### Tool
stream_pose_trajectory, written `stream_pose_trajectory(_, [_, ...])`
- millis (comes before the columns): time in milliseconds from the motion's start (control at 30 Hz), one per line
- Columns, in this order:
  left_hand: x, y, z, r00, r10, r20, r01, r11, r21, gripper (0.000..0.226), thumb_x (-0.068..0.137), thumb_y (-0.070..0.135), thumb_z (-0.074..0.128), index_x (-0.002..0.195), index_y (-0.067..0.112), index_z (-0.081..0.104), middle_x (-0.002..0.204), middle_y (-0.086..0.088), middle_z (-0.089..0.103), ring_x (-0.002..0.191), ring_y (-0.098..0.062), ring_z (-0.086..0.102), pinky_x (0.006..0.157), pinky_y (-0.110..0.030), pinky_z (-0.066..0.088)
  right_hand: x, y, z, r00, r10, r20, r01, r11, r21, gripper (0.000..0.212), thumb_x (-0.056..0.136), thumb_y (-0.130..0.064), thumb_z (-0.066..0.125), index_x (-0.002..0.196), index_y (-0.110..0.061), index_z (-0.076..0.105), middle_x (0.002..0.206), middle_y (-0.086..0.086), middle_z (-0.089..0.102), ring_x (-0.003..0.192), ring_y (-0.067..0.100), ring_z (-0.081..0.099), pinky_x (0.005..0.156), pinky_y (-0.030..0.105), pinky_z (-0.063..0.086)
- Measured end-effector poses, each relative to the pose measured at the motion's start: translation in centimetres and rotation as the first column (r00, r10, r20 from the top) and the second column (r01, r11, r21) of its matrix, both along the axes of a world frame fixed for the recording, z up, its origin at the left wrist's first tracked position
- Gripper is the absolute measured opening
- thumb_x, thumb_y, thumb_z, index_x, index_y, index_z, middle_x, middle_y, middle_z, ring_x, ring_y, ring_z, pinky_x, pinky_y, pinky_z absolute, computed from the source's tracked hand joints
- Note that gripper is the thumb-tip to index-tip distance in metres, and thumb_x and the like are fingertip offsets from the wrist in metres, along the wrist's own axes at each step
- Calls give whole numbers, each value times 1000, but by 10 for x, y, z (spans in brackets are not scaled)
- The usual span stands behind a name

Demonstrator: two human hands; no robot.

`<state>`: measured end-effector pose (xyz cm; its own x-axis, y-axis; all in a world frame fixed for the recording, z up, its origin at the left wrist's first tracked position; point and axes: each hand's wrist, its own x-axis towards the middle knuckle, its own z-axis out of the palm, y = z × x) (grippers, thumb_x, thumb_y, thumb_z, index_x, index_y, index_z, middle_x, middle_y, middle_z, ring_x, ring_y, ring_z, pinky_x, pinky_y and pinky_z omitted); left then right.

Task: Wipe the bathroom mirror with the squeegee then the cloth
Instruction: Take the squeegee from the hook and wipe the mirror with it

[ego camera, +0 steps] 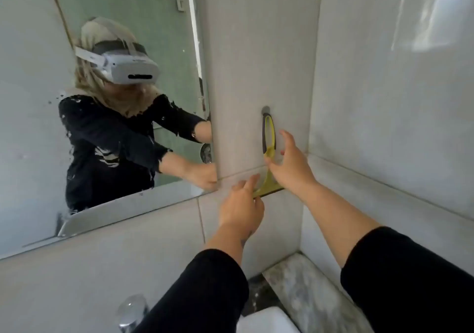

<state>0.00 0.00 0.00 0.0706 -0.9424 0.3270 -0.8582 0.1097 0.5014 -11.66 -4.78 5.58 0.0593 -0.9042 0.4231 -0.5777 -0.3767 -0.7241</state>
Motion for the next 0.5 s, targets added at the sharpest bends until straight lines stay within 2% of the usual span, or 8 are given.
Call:
stream_pose_trajectory(67, [-7, -8, -9, 999, 28, 43, -26, 999, -30, 60, 93, 20, 46, 147, 33, 24, 141, 0, 44, 127, -23, 42, 97, -40, 42, 6, -11, -3, 993, -3, 115, 9, 999, -46, 71, 90, -25, 62, 146, -33, 21, 119, 9, 54, 104, 29, 57, 91, 41, 49])
stream_pose_trajectory(133, [-12, -15, -21, 993, 56, 105, -49, 997, -62, 60, 94, 22, 44, 148, 35, 22, 140, 2, 46, 127, -22, 41, 102, -40, 37, 11, -22, -7, 989, -4, 145, 18, 995, -97, 69, 87, -22, 66, 143, -35, 28, 105, 5, 58, 95, 26, 60, 86, 35, 49])
stream_pose_trajectory(233, [-15, -21, -30, 983, 83, 166, -71, 994, -79, 58, 95, 25, 42, 148, 35, 23, 139, 3, 46, 129, -21, 39, 107, -38, 28, 13, -35, -13, 976, 16, 218, 12, 992, -124, 66, 84, -16, 70, 138, -35, 36, 96, 0, 57, 85, 20, 57, 76, 28, 44])
stream_pose_trajectory(367, [-21, -17, -30, 984, 89, 157, -71, 990, -119, 58, 93, 26, 44, 147, 33, 26, 135, 3, 49, 126, -21, 39, 104, -37, 28, 11, -36, -9, 978, 12, 209, 19, 989, -148, 63, 86, -10, 66, 136, -33, 35, 79, -7, 45, 77, 17, 50, 71, 27, 40])
stream_pose_trajectory(500, [-36, -3, -22, 987, 101, 122, -68, 965, -253, 56, 91, 29, 49, 144, 31, 34, 124, 2, 55, 117, -22, 45, 100, -37, 31, -1, -22, 11, 981, -51, 189, 78, 988, -135, 61, 86, -13, 64, 136, -32, 33, 77, -3, 48, 77, 21, 53, 72, 33, 45])
